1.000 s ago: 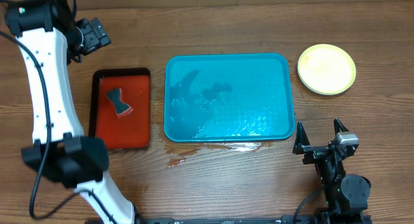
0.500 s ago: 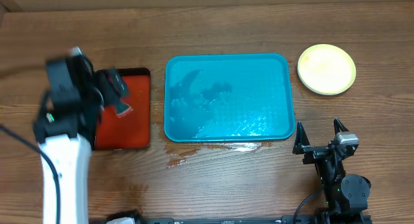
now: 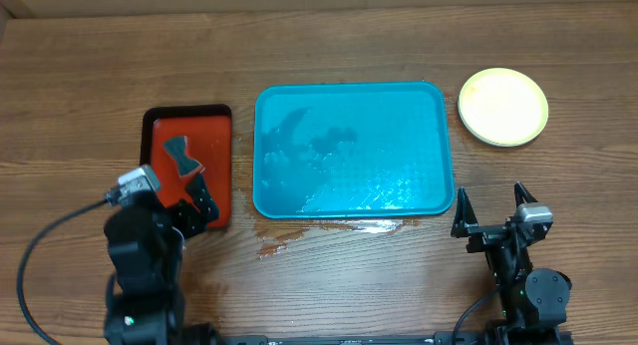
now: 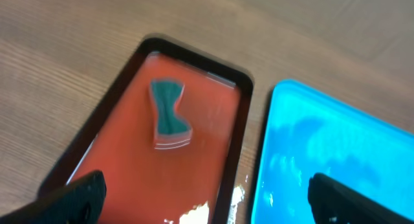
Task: Clean dirty plates on tray and stack at the side
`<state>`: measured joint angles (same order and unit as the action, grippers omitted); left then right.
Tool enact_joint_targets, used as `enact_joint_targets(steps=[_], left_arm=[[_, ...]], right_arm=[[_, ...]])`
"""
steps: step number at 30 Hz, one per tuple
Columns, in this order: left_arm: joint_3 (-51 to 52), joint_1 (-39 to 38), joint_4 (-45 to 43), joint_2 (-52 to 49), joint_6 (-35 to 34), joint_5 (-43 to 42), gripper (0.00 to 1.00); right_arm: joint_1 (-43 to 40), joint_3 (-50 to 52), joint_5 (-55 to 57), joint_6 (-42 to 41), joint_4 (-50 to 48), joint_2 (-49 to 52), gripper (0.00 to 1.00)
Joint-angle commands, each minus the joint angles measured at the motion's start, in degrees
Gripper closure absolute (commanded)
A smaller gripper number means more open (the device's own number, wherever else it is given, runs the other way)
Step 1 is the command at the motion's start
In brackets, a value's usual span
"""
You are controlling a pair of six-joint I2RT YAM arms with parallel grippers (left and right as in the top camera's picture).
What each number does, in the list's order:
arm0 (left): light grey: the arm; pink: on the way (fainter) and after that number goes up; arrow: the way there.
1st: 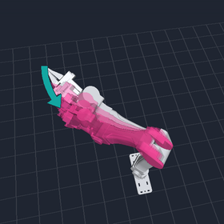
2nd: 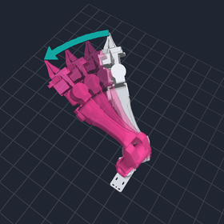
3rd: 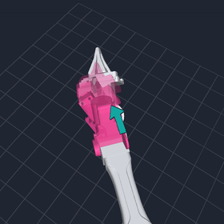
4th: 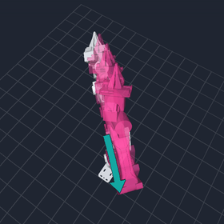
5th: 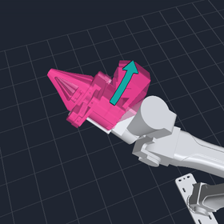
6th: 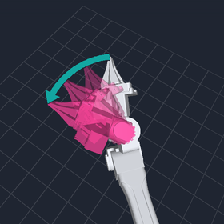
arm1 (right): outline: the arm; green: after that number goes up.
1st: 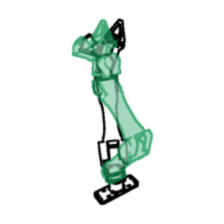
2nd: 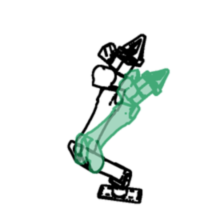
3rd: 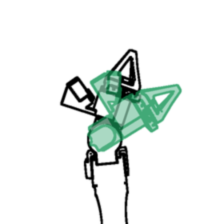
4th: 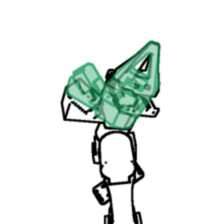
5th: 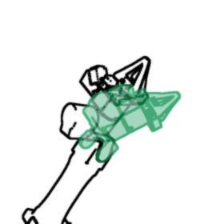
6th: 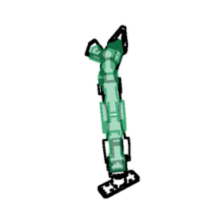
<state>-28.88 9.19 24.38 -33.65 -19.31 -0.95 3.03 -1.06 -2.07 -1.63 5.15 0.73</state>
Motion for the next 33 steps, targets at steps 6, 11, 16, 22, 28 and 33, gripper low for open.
enact_joint_targets(steps=[6, 11, 16, 22, 28, 33], left_arm=[[17.7, 0.1, -17.0, 13.9, 0.0, -4.7, 0.0], [25.7, -0.3, -26.6, 20.3, 0.0, -5.1, 0.0], [28.6, -1.8, -28.2, 24.7, 0.0, -2.2, 0.0], [28.6, -4.3, -24.4, 28.5, 0.1, 3.2, 0.0], [28.6, -4.7, -20.0, 33.6, 4.0, 2.8, 0.0], [28.6, -4.7, -19.9, 33.5, 6.7, 2.6, 0.0]], right_arm=[[-0.2, 0.6, 0.7, 0.1, -0.3, -0.6, 0.0], [-0.2, 0.6, 0.7, 0.1, -0.3, -0.6, 0.0], [-0.2, 0.6, 0.7, 0.1, -0.3, -0.6, 0.0], [-0.2, 0.6, 0.7, 0.1, -0.3, -0.6, 0.0], [-0.2, 0.6, 0.7, 0.1, -0.3, -0.6, 0.0], [-0.2, 0.6, 0.7, 0.1, -0.3, -0.6, 0.0]])
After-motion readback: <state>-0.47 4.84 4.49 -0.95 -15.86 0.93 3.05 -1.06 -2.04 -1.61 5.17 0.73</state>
